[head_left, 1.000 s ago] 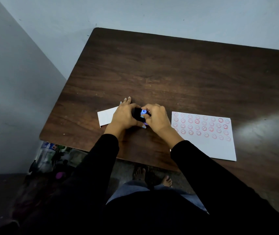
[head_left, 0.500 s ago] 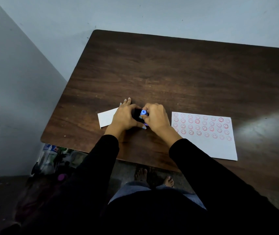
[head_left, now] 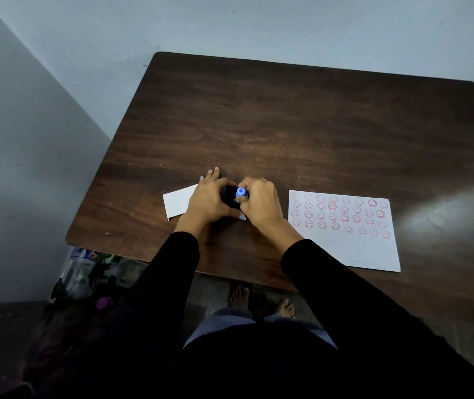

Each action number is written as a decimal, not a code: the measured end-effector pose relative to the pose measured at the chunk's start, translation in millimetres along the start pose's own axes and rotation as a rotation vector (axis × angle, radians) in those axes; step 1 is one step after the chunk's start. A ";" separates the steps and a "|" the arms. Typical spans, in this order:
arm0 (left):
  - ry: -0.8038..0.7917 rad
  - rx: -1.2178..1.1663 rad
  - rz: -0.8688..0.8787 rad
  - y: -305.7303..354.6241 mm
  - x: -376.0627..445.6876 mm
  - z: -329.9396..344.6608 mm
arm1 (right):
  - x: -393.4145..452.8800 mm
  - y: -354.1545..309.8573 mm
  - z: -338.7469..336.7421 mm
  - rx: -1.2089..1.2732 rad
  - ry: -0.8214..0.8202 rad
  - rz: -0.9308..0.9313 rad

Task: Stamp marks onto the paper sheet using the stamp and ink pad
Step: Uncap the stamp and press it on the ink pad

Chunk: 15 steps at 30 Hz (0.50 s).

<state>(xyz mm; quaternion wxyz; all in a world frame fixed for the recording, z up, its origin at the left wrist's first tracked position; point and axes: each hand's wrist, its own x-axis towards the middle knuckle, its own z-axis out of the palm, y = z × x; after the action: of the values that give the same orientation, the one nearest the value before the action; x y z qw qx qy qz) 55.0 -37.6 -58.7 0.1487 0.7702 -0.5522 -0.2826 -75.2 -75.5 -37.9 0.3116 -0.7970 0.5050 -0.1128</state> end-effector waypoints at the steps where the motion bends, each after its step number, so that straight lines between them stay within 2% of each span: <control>1: 0.000 0.000 0.001 0.2 -0.5 -0.3 | -0.5 1.1 0.9 0.017 0.010 0.001; 8: -0.022 0.108 0.012 1.9 0.5 -3.0 | -3.4 8.8 -2.3 0.092 0.052 -0.004; 12: -0.007 0.165 -0.017 4.2 -1.4 -2.6 | -15.1 25.6 -24.7 0.588 0.385 0.164; 15: 0.081 0.115 0.017 15.4 -10.2 7.2 | -27.6 54.5 -43.1 0.800 0.629 0.318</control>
<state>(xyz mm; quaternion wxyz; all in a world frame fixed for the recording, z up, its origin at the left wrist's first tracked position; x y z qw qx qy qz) 36.5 -32.9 -53.3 0.1288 0.7835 -0.5676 -0.2177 -149.3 -83.9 -33.7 0.4379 -0.4571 0.6062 -0.4814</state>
